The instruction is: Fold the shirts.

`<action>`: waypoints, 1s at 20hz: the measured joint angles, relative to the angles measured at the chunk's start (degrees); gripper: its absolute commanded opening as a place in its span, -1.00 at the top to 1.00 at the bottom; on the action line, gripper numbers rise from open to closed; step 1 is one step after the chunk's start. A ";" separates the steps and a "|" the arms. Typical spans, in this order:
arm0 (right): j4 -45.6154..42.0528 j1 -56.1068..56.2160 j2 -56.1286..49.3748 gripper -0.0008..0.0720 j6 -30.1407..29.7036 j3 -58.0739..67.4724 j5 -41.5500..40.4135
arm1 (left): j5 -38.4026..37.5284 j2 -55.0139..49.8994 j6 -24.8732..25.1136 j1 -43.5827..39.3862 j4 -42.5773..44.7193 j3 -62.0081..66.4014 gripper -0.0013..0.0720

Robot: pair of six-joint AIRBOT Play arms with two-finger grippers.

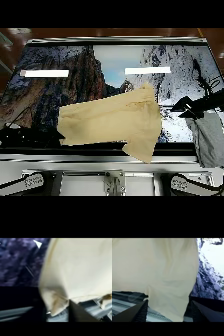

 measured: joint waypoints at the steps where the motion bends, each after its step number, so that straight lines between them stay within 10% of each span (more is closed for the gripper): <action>1: -0.39 0.00 0.00 -0.78 0.00 0.00 0.00 | 0.70 -0.35 -0.46 -0.72 0.09 -0.07 0.84; 20: -0.04 4.81 -10.21 -0.56 3.52 -14.38 -14.01 | -2.12 10.75 2.23 -2.82 -0.50 4.31 0.85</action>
